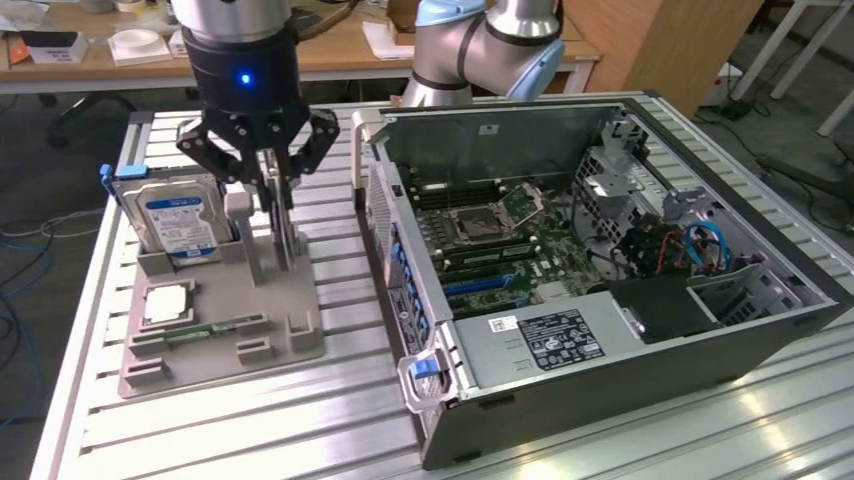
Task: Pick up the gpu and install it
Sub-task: 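Pick up the gpu and move the gpu toward the slot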
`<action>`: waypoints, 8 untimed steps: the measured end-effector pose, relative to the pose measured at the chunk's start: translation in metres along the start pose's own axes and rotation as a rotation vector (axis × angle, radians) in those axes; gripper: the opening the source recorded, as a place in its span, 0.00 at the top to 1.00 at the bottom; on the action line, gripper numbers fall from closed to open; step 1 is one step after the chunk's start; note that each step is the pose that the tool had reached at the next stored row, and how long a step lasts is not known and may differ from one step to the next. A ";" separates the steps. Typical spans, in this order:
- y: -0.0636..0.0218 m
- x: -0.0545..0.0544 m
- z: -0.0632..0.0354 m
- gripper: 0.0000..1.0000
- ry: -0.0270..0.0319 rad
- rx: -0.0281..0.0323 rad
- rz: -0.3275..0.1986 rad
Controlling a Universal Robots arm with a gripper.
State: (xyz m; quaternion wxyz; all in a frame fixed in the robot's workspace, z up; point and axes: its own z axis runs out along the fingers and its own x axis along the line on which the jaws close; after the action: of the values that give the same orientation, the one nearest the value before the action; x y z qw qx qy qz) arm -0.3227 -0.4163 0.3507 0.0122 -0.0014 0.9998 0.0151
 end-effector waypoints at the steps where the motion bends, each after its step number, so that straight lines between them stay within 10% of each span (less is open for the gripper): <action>1: 0.0001 0.000 -0.0035 0.74 -0.0001 0.0000 0.000; 8: 0.0008 -0.001 -0.0278 0.74 0.0000 0.0000 0.000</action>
State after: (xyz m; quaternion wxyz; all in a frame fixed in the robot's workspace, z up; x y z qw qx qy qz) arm -0.3227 -0.4163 0.3784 0.0122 -0.0014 0.9998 0.0151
